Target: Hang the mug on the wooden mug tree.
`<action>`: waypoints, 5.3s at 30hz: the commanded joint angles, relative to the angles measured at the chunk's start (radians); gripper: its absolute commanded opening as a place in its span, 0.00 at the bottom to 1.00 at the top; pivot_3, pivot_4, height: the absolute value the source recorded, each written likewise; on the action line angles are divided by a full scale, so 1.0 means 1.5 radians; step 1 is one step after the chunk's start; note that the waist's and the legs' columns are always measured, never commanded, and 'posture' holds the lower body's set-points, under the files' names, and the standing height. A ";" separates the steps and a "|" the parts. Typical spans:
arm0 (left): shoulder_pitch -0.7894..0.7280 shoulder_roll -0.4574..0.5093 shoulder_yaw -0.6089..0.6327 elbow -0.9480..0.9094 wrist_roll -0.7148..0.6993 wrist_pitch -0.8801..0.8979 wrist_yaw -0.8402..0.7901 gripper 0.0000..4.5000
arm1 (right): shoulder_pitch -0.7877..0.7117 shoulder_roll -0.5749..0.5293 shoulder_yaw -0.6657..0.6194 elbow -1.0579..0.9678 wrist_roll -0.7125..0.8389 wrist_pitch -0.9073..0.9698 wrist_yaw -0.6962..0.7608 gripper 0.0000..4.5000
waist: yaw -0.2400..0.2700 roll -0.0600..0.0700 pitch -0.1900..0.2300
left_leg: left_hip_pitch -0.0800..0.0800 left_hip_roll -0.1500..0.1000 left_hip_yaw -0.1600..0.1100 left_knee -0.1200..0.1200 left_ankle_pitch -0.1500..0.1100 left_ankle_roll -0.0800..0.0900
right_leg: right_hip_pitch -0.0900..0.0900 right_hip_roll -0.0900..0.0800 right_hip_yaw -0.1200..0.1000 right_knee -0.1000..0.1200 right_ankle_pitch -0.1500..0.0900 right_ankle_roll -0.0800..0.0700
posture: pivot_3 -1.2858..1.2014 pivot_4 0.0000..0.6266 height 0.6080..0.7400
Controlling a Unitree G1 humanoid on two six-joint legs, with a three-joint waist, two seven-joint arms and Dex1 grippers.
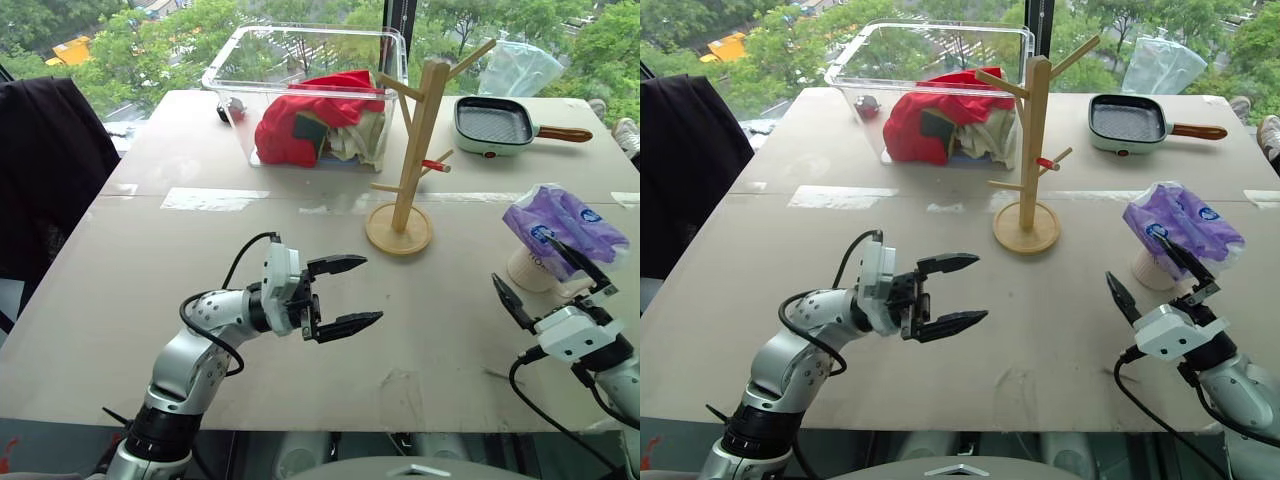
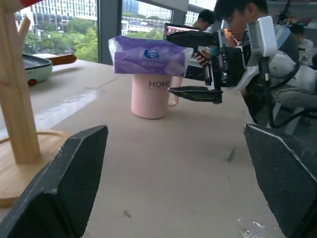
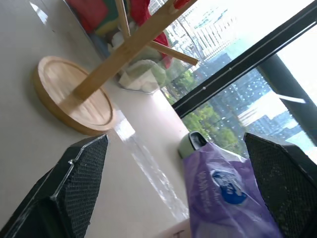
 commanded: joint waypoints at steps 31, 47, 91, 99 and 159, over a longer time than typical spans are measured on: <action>-0.086 0.016 -0.046 -0.046 0.076 0.007 0.027 1.00 | 0.000 -0.109 -0.082 0.095 -0.089 -0.015 -0.126 0.01 | -0.001 -0.001 0.001 | 0.001 -0.001 0.000 0.000 0.000 0.000 | 0.001 0.001 0.001 0.000 0.000 0.000 | 0.52 0.24 1.00; -0.153 -0.028 -0.107 -0.020 0.084 0.019 0.010 1.00 | 0.121 -0.079 -0.294 0.141 -0.035 0.142 -0.154 0.01 | -0.001 -0.001 0.000 | 0.001 -0.001 0.000 0.000 0.000 0.000 | 0.001 0.001 0.002 0.000 0.000 0.000 | 0.52 0.24 1.00; -0.179 -0.021 -0.120 -0.031 0.157 0.092 0.120 1.00 | -0.008 0.106 -0.094 0.052 0.415 0.487 -0.035 0.98 | 0.000 0.001 0.000 | 0.001 -0.001 -0.001 0.001 0.000 0.000 | 0.001 0.001 0.002 0.001 0.000 0.000 | 0.52 0.24 1.00; -0.168 -0.013 -0.121 -0.044 0.172 0.114 0.138 1.00 | -0.030 0.108 -0.094 0.083 0.420 0.470 -0.037 0.98 | 0.000 0.001 0.000 | 0.001 -0.001 -0.001 0.001 0.000 0.000 | 0.001 0.001 0.002 0.001 0.000 0.000 | 0.52 0.24 1.00; 0.052 -0.213 0.063 0.106 0.032 -0.222 0.097 1.00 | -0.637 -0.264 0.256 -0.088 0.455 0.918 0.159 0.01 | -0.005 0.000 0.002 | 0.000 -0.001 -0.001 0.001 0.000 0.000 | 0.001 0.000 0.000 0.000 0.001 0.000 | 0.52 0.24 1.00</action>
